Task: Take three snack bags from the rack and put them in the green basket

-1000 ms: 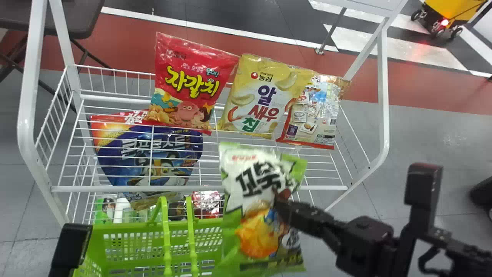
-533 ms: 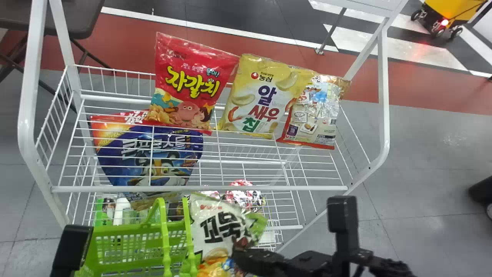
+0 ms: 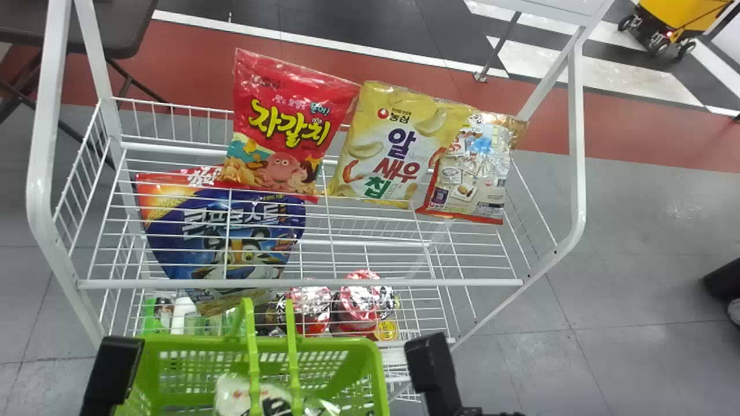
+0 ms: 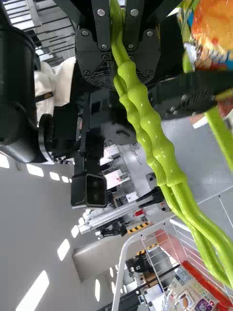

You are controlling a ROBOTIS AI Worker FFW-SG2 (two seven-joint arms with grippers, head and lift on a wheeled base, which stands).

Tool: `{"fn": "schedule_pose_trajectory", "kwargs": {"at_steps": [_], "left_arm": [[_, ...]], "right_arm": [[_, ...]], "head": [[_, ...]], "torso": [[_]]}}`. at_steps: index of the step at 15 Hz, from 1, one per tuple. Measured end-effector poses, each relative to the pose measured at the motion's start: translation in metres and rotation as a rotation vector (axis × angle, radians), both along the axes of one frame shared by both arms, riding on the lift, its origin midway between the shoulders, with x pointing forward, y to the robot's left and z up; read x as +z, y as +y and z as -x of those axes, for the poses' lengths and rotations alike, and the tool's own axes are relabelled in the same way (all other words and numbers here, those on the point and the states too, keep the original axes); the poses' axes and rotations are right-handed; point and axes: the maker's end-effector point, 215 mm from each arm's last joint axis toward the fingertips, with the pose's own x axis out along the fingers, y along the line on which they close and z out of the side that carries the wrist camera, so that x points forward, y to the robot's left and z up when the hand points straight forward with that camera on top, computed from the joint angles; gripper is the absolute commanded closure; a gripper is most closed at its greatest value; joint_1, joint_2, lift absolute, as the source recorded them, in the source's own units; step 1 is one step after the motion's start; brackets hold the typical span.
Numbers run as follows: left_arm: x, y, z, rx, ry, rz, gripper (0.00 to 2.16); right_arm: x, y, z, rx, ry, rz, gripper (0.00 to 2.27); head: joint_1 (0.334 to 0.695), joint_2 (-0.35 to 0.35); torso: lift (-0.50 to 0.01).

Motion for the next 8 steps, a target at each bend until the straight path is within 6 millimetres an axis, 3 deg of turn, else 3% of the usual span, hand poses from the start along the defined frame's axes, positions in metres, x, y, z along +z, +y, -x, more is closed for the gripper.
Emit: {"fn": "schedule_pose_trajectory", "kwargs": {"at_steps": [1, 2, 5, 8], "left_arm": [[0.000, 0.000, 0.000, 0.000, 0.000, 0.000, 1.84], [0.000, 0.000, 0.000, 0.000, 0.000, 0.000, 1.84], [-0.001, 0.000, 0.000, 0.001, 0.001, -0.001, 1.84], [-0.002, -0.001, 0.000, 0.001, 0.002, -0.004, 1.84]], "right_arm": [[-0.005, 0.002, 0.001, 0.007, 0.014, 0.008, 1.12], [-0.008, 0.000, -0.002, 0.004, 0.010, 0.023, 0.00], [-0.001, -0.017, -0.037, -0.032, -0.112, 0.070, 0.04], [0.031, -0.029, -0.087, -0.064, -0.366, 0.069, 0.05]], "head": [[0.695, -0.350], [0.695, -0.350], [0.695, -0.350], [0.695, -0.350]], "torso": [[-0.014], [-0.014], [-0.014], [-0.014]]}}
